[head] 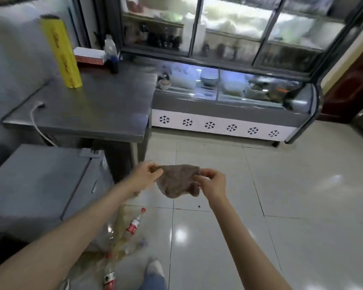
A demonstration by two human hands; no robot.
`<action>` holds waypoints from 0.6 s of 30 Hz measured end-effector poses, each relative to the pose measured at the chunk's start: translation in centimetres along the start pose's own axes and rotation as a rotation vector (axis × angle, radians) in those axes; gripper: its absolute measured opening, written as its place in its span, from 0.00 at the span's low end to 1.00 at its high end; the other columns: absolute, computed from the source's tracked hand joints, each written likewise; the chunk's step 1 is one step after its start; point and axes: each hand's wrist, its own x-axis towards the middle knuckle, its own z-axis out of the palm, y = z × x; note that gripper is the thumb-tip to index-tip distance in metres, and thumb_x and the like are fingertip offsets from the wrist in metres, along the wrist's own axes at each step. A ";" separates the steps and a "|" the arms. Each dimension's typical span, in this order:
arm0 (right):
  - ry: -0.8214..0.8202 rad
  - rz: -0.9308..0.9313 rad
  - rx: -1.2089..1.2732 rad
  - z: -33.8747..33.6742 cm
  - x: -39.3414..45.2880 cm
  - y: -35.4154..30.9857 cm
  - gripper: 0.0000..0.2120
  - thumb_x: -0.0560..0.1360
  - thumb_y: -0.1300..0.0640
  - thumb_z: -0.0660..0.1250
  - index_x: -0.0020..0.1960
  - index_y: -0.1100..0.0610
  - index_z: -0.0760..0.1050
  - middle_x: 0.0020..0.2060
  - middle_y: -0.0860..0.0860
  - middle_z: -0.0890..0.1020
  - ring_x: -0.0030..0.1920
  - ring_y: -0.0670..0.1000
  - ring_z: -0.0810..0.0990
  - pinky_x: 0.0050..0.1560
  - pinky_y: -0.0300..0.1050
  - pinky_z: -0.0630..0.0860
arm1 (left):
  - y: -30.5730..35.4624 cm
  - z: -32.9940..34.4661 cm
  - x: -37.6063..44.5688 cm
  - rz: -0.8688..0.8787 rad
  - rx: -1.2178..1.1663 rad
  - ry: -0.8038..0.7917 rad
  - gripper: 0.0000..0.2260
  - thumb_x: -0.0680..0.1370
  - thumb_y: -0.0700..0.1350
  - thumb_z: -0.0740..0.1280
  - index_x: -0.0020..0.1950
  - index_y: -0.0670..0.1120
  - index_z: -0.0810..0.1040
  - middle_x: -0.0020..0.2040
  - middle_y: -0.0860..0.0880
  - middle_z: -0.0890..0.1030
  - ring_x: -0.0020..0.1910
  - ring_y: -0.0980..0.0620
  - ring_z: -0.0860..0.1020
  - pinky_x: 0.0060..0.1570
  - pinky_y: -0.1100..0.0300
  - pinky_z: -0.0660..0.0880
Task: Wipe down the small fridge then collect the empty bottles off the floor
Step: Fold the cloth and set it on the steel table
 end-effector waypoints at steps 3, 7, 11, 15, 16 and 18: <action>-0.030 -0.015 -0.033 0.7 4.5 -1.0 0.08 0.66 0.69 0.69 0.37 0.58 0.81 0.36 0.55 0.83 0.39 0.56 0.82 0.39 0.48 0.80 | 0.0 -0.3 4.2 -0.011 0.039 0.036 0.08 0.78 0.44 0.64 0.41 0.42 0.78 0.35 0.48 0.77 0.36 0.51 0.73 0.39 0.58 0.68; -0.043 0.009 -0.072 1.4 10.3 -3.7 0.11 0.66 0.70 0.70 0.33 0.55 0.79 0.33 0.54 0.82 0.38 0.56 0.81 0.41 0.48 0.79 | 0.7 -0.7 10.2 -0.028 -0.019 0.046 0.08 0.79 0.43 0.64 0.41 0.42 0.77 0.35 0.46 0.77 0.35 0.52 0.72 0.35 0.62 0.67; -0.059 -0.018 -0.079 1.4 15.8 -6.8 0.11 0.67 0.71 0.70 0.33 0.56 0.78 0.31 0.52 0.80 0.31 0.51 0.78 0.27 0.36 0.73 | 1.7 -0.9 16.0 -0.049 -0.049 0.081 0.09 0.79 0.43 0.64 0.39 0.45 0.76 0.33 0.50 0.75 0.34 0.54 0.72 0.32 0.68 0.68; -0.098 -0.009 -0.108 2.1 20.4 -8.1 0.13 0.67 0.70 0.69 0.32 0.54 0.77 0.30 0.51 0.79 0.32 0.51 0.77 0.30 0.40 0.74 | 1.9 -1.3 20.5 -0.058 -0.002 0.076 0.10 0.78 0.45 0.65 0.39 0.44 0.78 0.35 0.46 0.78 0.35 0.50 0.75 0.41 0.56 0.71; -0.115 -0.013 -0.121 2.5 21.9 -8.4 0.13 0.67 0.70 0.70 0.31 0.54 0.77 0.30 0.50 0.79 0.33 0.52 0.78 0.33 0.41 0.75 | 1.8 -1.4 21.6 -0.062 -0.009 0.088 0.09 0.78 0.45 0.65 0.40 0.43 0.78 0.36 0.44 0.79 0.36 0.49 0.75 0.41 0.56 0.71; -0.157 -0.019 -0.146 3.6 24.8 -9.2 0.13 0.67 0.70 0.69 0.31 0.53 0.77 0.31 0.50 0.80 0.34 0.52 0.78 0.34 0.42 0.75 | 1.9 -1.7 23.6 -0.077 -0.027 0.116 0.09 0.79 0.43 0.64 0.41 0.42 0.78 0.37 0.43 0.79 0.36 0.49 0.74 0.38 0.60 0.70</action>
